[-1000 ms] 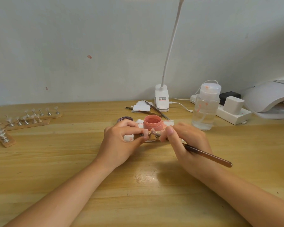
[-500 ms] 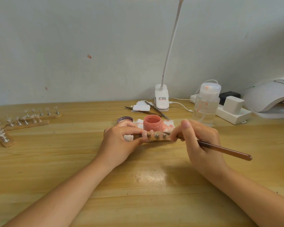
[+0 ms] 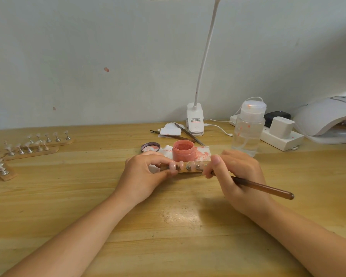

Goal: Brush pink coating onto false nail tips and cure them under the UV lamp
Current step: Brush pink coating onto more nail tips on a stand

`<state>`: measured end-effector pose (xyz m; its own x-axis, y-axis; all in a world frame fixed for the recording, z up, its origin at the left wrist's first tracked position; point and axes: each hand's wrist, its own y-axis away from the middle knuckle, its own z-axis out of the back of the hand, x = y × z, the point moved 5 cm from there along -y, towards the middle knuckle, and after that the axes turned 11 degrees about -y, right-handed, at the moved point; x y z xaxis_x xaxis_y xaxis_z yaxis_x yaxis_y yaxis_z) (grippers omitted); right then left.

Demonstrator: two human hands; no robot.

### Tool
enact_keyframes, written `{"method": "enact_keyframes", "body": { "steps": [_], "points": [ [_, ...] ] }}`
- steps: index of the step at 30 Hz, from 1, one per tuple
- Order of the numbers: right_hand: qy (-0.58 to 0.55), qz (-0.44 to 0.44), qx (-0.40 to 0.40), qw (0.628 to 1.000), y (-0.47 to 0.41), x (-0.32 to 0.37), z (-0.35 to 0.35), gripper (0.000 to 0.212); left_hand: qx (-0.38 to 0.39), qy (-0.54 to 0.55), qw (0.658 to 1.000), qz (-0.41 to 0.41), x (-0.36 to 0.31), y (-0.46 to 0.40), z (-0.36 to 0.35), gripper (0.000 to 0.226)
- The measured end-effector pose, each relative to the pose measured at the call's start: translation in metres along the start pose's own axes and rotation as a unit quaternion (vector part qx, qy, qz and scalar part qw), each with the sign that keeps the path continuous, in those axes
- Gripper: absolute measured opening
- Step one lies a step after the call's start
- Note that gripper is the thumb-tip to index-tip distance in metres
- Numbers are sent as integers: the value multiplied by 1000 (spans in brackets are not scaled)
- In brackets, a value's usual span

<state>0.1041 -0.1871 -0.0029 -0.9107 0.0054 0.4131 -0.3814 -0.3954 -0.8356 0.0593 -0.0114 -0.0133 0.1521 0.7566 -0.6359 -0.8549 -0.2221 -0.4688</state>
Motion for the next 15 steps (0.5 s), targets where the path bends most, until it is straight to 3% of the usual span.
{"method": "enact_keyframes", "body": {
  "steps": [4, 8, 12, 15],
  "points": [
    [-12, -19, 15, 1000, -1, 0, -1, 54, 6, 1, 1000, -3, 0, 0, -1, 23],
    [-102, -33, -48, 993, -1, -3, 10, 62, -2, -2, 1000, 3, 1, 1, 0, 26],
    [-78, -41, -50, 995, -1, -9, 15, 51, -1, 1, 1000, 9, 2, 1, 0, 23],
    [-41, -24, -25, 999, -1, -8, 13, 59, 2, 1, 1000, 11, 3, 1, 0, 18]
  ]
}}
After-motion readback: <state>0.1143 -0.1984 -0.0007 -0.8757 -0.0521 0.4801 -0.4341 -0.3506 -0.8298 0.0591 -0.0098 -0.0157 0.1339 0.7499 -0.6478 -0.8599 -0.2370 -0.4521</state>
